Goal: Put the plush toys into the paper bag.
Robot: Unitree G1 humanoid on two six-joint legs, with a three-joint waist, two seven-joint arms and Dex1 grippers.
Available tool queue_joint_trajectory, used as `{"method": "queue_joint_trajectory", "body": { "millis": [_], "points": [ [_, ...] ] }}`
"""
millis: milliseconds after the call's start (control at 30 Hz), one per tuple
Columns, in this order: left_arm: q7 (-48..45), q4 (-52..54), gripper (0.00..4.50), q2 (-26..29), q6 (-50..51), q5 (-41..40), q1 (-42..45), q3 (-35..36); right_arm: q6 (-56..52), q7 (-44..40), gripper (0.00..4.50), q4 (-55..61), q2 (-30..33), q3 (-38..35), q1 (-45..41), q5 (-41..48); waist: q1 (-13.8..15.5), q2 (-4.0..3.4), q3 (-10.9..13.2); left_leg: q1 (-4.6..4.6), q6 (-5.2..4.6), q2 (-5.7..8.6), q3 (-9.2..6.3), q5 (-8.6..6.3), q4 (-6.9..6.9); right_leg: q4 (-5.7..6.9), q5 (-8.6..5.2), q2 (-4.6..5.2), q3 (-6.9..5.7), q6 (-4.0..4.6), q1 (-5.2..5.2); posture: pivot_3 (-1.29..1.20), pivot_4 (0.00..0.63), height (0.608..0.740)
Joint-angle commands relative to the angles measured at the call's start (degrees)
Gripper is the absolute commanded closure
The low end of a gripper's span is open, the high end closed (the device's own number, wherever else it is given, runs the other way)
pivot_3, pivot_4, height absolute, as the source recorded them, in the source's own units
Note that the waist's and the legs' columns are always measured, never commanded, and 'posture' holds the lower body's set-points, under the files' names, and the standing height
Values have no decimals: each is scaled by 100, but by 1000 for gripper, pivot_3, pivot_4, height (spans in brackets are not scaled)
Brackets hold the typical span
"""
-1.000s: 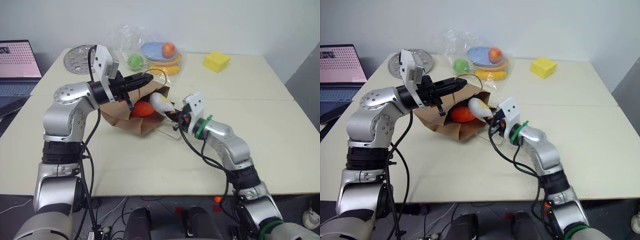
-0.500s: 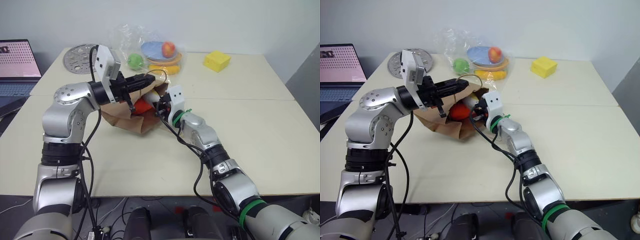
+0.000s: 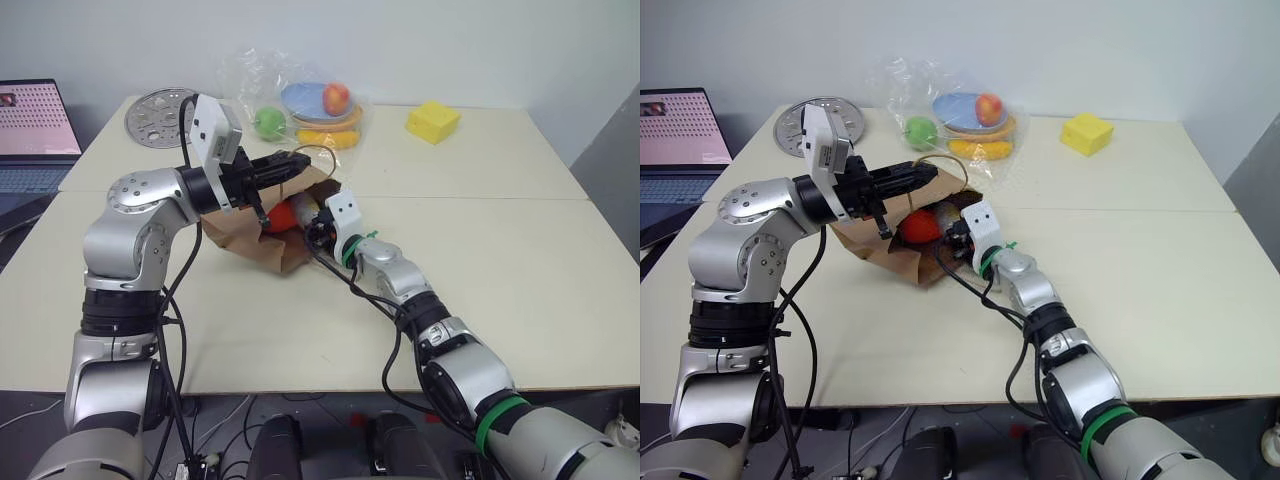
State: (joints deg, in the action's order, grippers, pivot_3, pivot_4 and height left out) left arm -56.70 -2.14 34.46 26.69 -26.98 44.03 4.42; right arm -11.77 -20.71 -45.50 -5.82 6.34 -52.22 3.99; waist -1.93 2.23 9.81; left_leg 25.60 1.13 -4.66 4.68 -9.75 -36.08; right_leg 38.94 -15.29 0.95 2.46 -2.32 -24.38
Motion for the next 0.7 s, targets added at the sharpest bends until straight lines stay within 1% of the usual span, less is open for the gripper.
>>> {"method": "queue_joint_trajectory", "body": {
  "millis": [33,167,200,333,433,467,533,600,700],
  "points": [
    [46,144,4500,49,-77,-59,87,128,-21,-319,1756,595,115,68,97,11,3,0,0,0,0,0,0,0,0,0,0,0,0,0,0,0,150,740],
    [65,130,4500,15,-87,-63,81,128,-627,-801,293,1852,441,227,589,132,16,0,0,1,1,1,0,0,0,-1,0,1,1,0,1,0,150,740],
    [68,116,4500,3,-96,-59,83,124,-818,-871,11,2191,526,255,711,163,14,0,0,1,1,1,0,0,0,-1,0,1,1,0,1,0,150,740],
    [87,120,4500,-20,-99,-63,80,116,-1448,-999,11,3194,749,284,1036,303,11,0,0,1,0,0,0,0,-1,1,0,1,0,0,0,0,150,740],
    [104,80,4500,-40,-117,-57,90,112,-2106,-1190,11,4327,1052,252,1390,593,13,0,0,0,0,-1,-1,0,-1,3,0,0,-1,0,0,0,150,740],
    [107,88,4500,-40,-114,-63,82,116,-2335,-1273,11,4680,1167,238,1524,721,14,0,0,0,1,-1,-2,0,-1,3,-1,0,-1,-1,0,0,150,740],
    [102,88,4500,-43,-120,-65,55,112,-2889,-1567,11,5365,1596,348,1858,922,19,0,0,1,1,0,-2,-1,0,1,-1,0,-1,-1,0,0,150,740],
    [104,84,4500,-53,-132,-63,40,108,-3180,-1749,11,5762,1907,535,2051,1007,33,1,0,1,1,2,-1,-1,0,-3,-1,2,-1,-1,2,0,150,740],
    [125,64,4500,-85,-149,-57,50,100,-3264,-1702,11,5888,1988,775,2193,987,12,1,0,0,1,4,2,0,-4,-4,-1,3,1,-1,3,0,150,740]
  ]
}}
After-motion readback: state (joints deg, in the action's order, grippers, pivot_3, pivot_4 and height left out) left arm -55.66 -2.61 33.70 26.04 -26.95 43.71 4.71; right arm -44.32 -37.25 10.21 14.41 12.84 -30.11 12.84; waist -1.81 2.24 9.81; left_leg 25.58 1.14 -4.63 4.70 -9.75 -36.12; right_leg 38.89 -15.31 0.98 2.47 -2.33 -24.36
